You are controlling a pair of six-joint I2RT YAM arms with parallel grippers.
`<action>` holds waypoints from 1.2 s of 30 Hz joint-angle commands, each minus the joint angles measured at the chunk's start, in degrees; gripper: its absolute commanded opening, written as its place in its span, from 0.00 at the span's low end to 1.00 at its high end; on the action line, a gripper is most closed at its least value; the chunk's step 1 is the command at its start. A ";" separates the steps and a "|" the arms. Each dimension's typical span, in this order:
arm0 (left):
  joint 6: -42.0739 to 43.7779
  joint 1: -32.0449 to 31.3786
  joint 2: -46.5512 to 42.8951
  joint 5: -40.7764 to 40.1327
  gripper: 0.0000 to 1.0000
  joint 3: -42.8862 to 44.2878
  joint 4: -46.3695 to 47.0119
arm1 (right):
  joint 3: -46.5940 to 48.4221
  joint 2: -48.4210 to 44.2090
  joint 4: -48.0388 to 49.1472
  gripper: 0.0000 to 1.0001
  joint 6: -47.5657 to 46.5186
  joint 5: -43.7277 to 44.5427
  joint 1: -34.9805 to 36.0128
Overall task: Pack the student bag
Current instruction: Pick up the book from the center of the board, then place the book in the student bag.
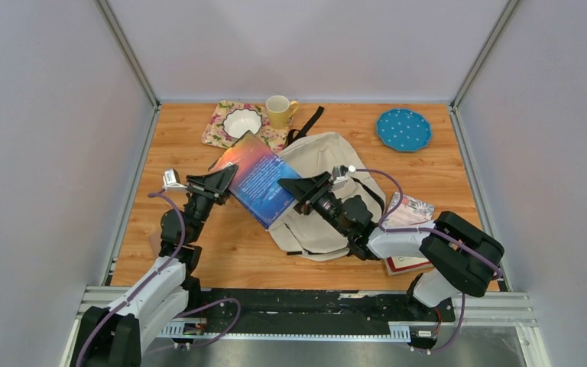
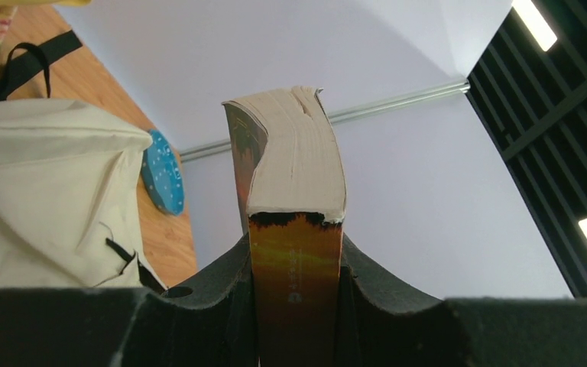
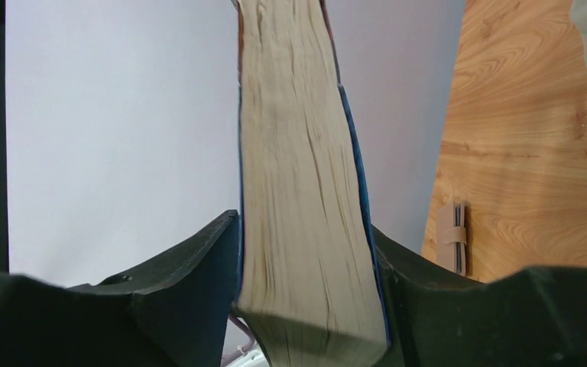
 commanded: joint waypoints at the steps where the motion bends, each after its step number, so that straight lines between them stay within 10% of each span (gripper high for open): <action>1: -5.57 -0.68 -3.10 2.00 0.00 -1.29 9.81 | 1.42 -0.14 6.31 0.58 -1.75 1.27 -1.12; 2: -5.75 -0.68 -3.28 2.27 0.00 -1.39 9.64 | 1.59 -0.23 6.14 0.69 -2.02 0.84 -1.20; 7: -5.31 -0.68 -4.33 0.78 0.00 -2.27 8.59 | 1.25 -0.49 5.87 0.30 -2.19 -1.89 -1.91; 13: -3.46 -0.68 -2.49 3.85 0.00 -0.60 7.00 | 0.72 -4.71 -0.09 0.14 -5.26 -5.14 -1.91; 16: -1.01 -0.68 -2.32 6.82 0.37 0.72 3.68 | -0.42 -9.18 -4.93 0.00 -8.85 -5.40 -2.87; 18: 6.06 -0.50 -2.58 10.60 0.75 5.69 -3.50 | -1.39 -15.65 -12.28 0.00 -10.97 -5.49 -5.06; 22: 31.65 -1.29 -0.57 15.90 0.76 23.45 -48.58 | 2.20 -31.05 -40.20 0.00 -21.07 -3.76 -8.85; 26: 45.39 -1.64 1.20 15.37 0.77 29.02 -58.39 | 6.34 -44.33 -70.78 0.00 -30.57 11.78 -11.48; 36: 75.62 -35.73 26.11 -1.86 0.78 46.67 -68.32 | 17.84 -57.62 -100.90 0.00 -43.76 29.39 -19.13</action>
